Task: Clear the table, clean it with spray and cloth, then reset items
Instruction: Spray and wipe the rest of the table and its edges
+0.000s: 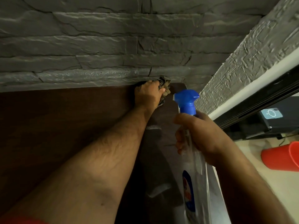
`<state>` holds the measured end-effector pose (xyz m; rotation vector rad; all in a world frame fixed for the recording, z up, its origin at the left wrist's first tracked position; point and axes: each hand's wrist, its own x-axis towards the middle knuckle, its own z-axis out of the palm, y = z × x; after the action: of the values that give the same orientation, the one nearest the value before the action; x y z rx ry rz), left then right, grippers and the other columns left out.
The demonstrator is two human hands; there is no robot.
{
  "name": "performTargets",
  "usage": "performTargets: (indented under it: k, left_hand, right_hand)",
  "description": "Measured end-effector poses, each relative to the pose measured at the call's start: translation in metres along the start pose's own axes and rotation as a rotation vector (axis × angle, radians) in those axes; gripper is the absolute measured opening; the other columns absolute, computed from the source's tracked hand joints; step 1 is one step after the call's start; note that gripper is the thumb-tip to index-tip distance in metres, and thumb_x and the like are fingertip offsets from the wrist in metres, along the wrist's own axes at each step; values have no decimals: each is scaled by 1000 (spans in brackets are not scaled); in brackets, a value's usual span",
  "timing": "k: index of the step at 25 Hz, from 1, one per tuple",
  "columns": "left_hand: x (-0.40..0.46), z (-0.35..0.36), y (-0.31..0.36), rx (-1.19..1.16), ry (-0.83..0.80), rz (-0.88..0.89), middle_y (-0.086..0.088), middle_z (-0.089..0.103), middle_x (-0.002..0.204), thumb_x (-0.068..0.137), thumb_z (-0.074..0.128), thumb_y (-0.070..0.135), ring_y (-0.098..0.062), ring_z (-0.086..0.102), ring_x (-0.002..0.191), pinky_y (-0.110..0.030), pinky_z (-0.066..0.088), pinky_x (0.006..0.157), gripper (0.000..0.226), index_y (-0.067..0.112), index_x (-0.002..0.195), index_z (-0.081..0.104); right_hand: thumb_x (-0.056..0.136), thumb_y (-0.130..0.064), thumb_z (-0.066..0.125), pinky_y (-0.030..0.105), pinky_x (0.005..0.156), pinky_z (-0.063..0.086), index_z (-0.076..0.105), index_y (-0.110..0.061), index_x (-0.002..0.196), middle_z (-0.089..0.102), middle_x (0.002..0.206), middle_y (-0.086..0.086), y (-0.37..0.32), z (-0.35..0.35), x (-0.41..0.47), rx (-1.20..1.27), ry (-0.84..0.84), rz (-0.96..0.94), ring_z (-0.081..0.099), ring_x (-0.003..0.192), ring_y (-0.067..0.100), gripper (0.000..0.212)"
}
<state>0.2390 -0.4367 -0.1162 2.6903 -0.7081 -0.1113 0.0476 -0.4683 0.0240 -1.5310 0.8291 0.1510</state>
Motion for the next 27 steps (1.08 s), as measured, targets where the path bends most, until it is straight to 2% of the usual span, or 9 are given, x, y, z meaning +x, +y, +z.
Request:
performTargets:
  k: [5, 10, 15, 18, 23, 27]
  left_hand:
    - [-1, 6, 6, 33, 29, 23, -6, 61, 115, 96, 45, 46, -25, 58, 104, -39, 45, 87, 38, 17, 115, 59]
    - [10, 22, 62, 39, 8, 63, -7, 62, 116, 96, 45, 46, -26, 59, 105, -40, 45, 85, 38, 17, 116, 60]
    - [17, 35, 80, 54, 36, 116, -7, 64, 113, 95, 48, 46, -26, 60, 104, -39, 44, 85, 37, 16, 113, 61]
    - [23, 33, 86, 30, 4, 194, -6, 63, 114, 94, 49, 45, -24, 59, 105, -34, 42, 83, 38, 17, 117, 60]
    - [24, 15, 77, -17, -159, 221, -3, 60, 123, 93, 51, 48, -21, 55, 112, -35, 40, 89, 43, 22, 126, 56]
    - [4, -5, 19, 32, -161, 142, -4, 60, 125, 92, 47, 52, -24, 55, 112, -38, 42, 89, 47, 25, 130, 53]
  right_hand:
    - [86, -16, 61, 47, 66, 48, 51, -21, 90, 54, 68, 17, 4, -19, -2, 22, 37, 25, 52, 56, 30, 12]
    - [83, -21, 63, 52, 72, 55, 50, -24, 90, 60, 74, 16, 11, -48, -4, 21, 70, 37, 58, 63, 33, 15]
    - [83, -21, 63, 45, 69, 52, 49, -26, 87, 60, 73, 14, 20, -76, -9, 13, 97, 52, 58, 62, 29, 16]
    - [83, -22, 64, 47, 71, 53, 48, -26, 89, 60, 70, 12, 23, -77, -8, 3, 91, 62, 59, 59, 27, 17]
    - [85, -19, 63, 45, 68, 52, 47, -27, 90, 60, 66, 12, 16, -66, -7, 4, 50, 61, 58, 60, 29, 19]
    - [86, -21, 63, 43, 69, 52, 46, -28, 89, 60, 71, 13, 15, -64, -13, 4, 37, 42, 58, 63, 30, 18]
